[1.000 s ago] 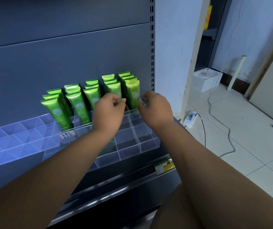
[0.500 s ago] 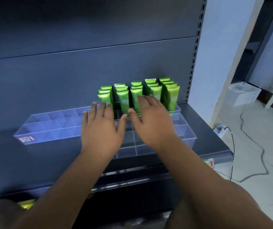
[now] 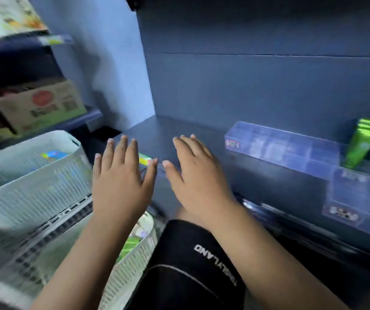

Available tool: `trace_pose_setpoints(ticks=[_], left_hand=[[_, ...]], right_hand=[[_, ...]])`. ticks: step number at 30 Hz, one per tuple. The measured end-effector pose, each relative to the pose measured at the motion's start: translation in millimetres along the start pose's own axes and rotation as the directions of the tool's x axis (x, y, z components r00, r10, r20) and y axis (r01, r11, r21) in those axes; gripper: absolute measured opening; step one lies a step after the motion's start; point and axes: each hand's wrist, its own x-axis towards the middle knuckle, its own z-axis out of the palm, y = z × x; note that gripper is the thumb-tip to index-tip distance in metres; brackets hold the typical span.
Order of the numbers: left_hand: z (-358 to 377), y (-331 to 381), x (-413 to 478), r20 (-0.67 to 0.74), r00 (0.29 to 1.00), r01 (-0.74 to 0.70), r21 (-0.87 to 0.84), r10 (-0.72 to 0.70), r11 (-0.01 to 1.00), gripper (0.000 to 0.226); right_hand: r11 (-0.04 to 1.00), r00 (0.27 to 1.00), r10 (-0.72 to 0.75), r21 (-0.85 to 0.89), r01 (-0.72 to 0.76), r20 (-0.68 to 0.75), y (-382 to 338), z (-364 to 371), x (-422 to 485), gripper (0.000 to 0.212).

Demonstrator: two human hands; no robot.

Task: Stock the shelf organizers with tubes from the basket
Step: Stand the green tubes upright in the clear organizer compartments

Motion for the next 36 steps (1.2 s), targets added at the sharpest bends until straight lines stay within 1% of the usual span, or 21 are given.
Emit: trace_pose_setpoints(ticks=[3, 5, 7, 10, 12, 14, 16, 18, 20, 22, 23, 25, 27, 29, 30, 31, 33, 34, 36], left_hand=[[-7, -80, -21, 0.029, 0.988, 0.149, 0.070, -0.152, 0.986, 0.074], [-3, -126, -41, 0.070, 0.973, 0.210, 0.123, -0.220, 0.970, 0.072], [10, -167, -64, 0.137, 0.945, 0.277, 0.146, -0.297, 0.950, 0.070], [42, -211, -99, 0.242, 0.880, 0.386, 0.133, -0.408, 0.913, 0.069], [70, -232, -120, 0.340, 0.814, 0.458, 0.122, -0.471, 0.880, 0.067], [103, -247, -138, 0.433, 0.734, 0.532, 0.113, -0.523, 0.839, 0.062], [136, -260, -152, 0.508, 0.650, 0.601, 0.112, -0.565, 0.792, 0.060], [166, -272, -161, 0.565, 0.551, 0.672, 0.135, -0.614, 0.728, 0.060], [194, -283, -165, 0.619, 0.460, 0.707, 0.179, -0.637, 0.684, 0.056], [221, -293, -165, 0.670, 0.378, 0.721, 0.220, -0.639, 0.657, 0.049], [233, -298, -165, 0.689, 0.337, 0.732, 0.238, -0.642, 0.639, 0.046], [256, -308, -164, 0.707, 0.266, 0.744, 0.282, -0.656, 0.606, 0.042], [275, -317, -162, 0.694, 0.223, 0.744, 0.333, -0.685, 0.580, 0.040], [289, -320, -157, 0.652, 0.210, 0.735, 0.386, -0.729, 0.557, 0.045], [296, -321, -154, 0.620, 0.193, 0.736, 0.422, -0.761, 0.530, 0.050], [301, -321, -151, 0.588, 0.156, 0.739, 0.464, -0.794, 0.489, 0.057], [312, -321, -148, 0.542, 0.061, 0.735, 0.543, -0.838, 0.405, 0.070], [316, -320, -149, 0.528, 0.035, 0.731, 0.565, -0.849, 0.382, 0.073], [323, -321, -153, 0.484, 0.028, 0.740, 0.578, -0.875, 0.343, 0.077]], right_hand=[[0.991, 0.988, -0.108, 0.091, 0.098, 0.111, -58, 62, 10, 0.057], [0.983, 0.968, -0.154, 0.132, 0.129, 0.198, -88, 101, 11, 0.053], [0.977, 0.936, -0.178, 0.166, 0.132, 0.303, -110, 140, 9, 0.050], [0.980, 0.851, -0.161, 0.183, 0.078, 0.500, -121, 201, 6, 0.043], [0.988, 0.795, -0.085, 0.153, -0.011, 0.600, -113, 240, 2, 0.035], [0.991, 0.738, 0.016, 0.089, -0.103, 0.675, -96, 276, -4, 0.026], [0.985, 0.661, 0.099, 0.022, -0.172, 0.744, -76, 307, -12, 0.023], [0.980, 0.573, 0.138, -0.027, -0.199, 0.808, -61, 334, -16, 0.018], [0.973, 0.491, 0.172, -0.070, -0.219, 0.854, -53, 362, -16, 0.012], [0.966, 0.434, 0.204, -0.110, -0.233, 0.878, -50, 391, -14, 0.013], [0.958, 0.413, 0.238, -0.143, -0.248, 0.879, -50, 406, -14, 0.018], [0.925, 0.376, 0.346, -0.246, -0.290, 0.859, -51, 434, -14, 0.026], [0.897, 0.341, 0.420, -0.325, -0.300, 0.841, -53, 457, -19, 0.031], [0.896, 0.321, 0.429, -0.351, -0.274, 0.845, -50, 477, -27, 0.036], [0.901, 0.314, 0.422, -0.356, -0.247, 0.851, -47, 484, -32, 0.038], [0.903, 0.308, 0.422, -0.365, -0.227, 0.852, -44, 491, -36, 0.035], [0.896, 0.301, 0.443, -0.407, -0.176, 0.845, -40, 500, -40, 0.020], [0.897, 0.277, 0.443, -0.422, -0.135, 0.853, -38, 504, -42, 0.015], [0.907, 0.196, 0.420, -0.418, -0.054, 0.886, -40, 509, -42, 0.015]])
